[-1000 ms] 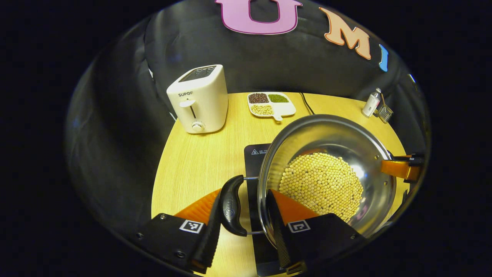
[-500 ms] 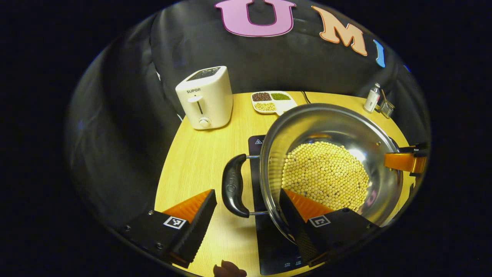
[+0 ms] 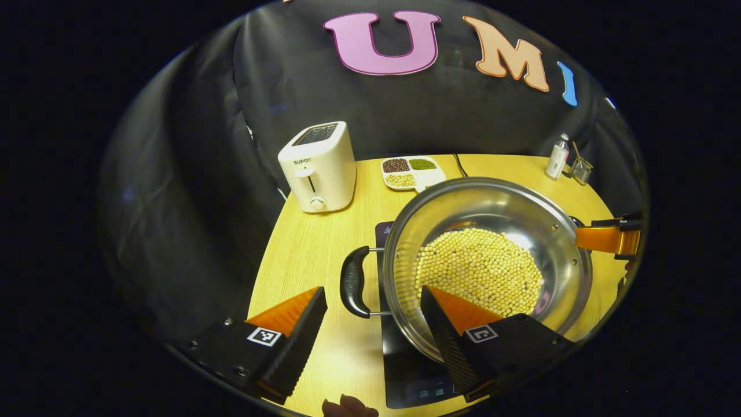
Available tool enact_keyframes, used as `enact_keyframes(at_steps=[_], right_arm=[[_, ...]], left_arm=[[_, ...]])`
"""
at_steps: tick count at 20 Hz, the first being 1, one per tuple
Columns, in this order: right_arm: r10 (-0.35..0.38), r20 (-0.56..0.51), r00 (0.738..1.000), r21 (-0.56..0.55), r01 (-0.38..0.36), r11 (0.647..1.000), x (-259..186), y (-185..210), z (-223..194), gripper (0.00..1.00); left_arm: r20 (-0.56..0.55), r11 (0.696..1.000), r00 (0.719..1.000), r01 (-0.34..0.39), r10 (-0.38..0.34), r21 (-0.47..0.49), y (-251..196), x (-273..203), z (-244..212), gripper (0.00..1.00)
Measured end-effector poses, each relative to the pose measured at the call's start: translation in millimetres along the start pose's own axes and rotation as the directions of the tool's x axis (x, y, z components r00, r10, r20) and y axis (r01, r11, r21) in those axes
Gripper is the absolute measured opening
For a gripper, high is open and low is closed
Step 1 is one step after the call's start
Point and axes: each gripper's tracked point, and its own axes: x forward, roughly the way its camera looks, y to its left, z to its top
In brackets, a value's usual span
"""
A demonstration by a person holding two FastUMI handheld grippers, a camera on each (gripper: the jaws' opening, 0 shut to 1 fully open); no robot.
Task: First push the handle of the pot to place it horizontally, then grasp the pot with both hands and set it on the induction cooktop.
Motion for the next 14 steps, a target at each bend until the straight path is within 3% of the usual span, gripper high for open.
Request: enact_keyframes(at_steps=[2,7,14], right_arm=[[0.018,0.000,1.000,0.005,-0.018,1.000,-5.6,-3.2,-1.7,0.99],[0.031,0.014,0.999,0.041,-0.032,0.999,-24.6,-37.7,-5.2,0.95],[0.014,0.076,0.997,0.072,-0.019,0.997,-61.8,-117.8,-7.4,0.99]], left_arm=[[-0.009,1.000,1.000,-0.010,0.009,-0.020,-7.7,-7.0,-1.8,0.99],[-0.001,0.998,1.000,-0.011,0.011,-0.056,-36.7,-25.6,-1.4,0.99],[0.032,0.992,0.999,0.023,-0.020,-0.120,-124.3,-59.5,6.4,0.98]])
